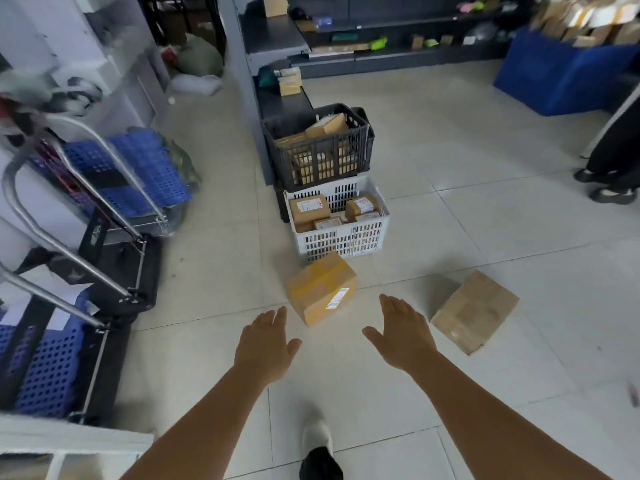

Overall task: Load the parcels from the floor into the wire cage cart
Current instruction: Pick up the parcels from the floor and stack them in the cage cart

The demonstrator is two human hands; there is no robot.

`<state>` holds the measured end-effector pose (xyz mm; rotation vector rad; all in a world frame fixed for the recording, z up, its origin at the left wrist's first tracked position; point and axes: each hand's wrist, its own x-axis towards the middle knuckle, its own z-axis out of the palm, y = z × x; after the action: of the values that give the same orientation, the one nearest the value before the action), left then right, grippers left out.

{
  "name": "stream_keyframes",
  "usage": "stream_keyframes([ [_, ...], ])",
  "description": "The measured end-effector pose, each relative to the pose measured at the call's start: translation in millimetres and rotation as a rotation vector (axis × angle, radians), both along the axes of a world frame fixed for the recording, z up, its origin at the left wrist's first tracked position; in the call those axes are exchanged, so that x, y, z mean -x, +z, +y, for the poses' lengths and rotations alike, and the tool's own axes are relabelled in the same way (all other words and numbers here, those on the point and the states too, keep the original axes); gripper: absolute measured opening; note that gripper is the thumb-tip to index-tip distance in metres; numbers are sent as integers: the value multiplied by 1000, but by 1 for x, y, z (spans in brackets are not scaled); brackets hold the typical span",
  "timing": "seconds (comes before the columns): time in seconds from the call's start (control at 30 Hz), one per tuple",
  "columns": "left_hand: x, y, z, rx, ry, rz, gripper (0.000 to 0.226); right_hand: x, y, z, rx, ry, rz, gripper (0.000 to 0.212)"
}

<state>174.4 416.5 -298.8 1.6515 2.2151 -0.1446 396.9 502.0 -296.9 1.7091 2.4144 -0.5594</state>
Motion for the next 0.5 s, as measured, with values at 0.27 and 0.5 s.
stream_keyframes([
  [0.27,16,-58,106,-4,71,-11,70,23,-43,124,22,85,-39,73],
  [0.5,44,-117,196,98,173,-53,70,52,-104,241,135,116,-58,75],
])
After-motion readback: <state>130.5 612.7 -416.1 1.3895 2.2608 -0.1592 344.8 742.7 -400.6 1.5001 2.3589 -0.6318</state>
